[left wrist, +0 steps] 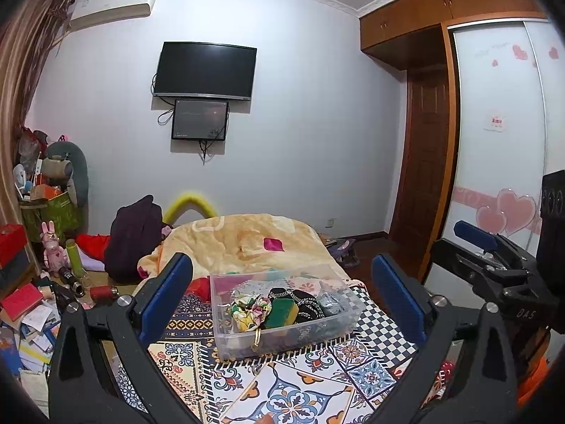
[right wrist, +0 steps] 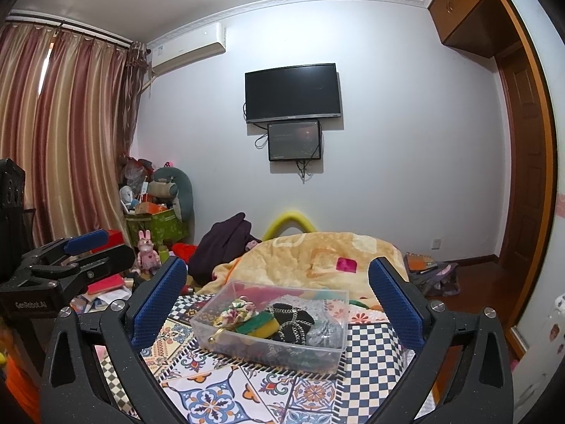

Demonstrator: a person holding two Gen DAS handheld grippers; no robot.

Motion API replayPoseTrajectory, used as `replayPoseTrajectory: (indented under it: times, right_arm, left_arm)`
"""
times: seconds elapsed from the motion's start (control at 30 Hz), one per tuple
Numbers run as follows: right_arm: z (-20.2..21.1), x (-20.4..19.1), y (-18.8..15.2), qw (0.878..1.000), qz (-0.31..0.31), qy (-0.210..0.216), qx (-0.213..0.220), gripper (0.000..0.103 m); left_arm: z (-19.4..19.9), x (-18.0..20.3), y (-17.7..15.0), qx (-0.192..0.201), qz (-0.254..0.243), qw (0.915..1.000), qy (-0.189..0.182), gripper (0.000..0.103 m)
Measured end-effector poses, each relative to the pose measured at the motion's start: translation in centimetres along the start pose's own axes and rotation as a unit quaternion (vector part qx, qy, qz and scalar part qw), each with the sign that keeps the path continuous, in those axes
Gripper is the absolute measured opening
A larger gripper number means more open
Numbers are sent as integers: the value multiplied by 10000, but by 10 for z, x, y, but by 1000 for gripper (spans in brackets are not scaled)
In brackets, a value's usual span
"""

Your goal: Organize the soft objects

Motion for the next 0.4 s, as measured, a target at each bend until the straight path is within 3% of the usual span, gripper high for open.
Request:
replayPoseTrajectory:
  times: [0.4]
  right_arm:
    - [-3,-2,-2,10000,33,-1,-36,103]
  left_arm:
    - [0,-1,-1,-3,1,10000,4,103]
Point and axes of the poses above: each gripper's, at about its wrist camera, not at the fingertips, and z roughly against the way its jaws point, x to its right, y to its top, the point moved 8 cm from there along -z, roughly the way its jaws point, and after that the axes turned 7 degrees about y, right-handed, at the moved point
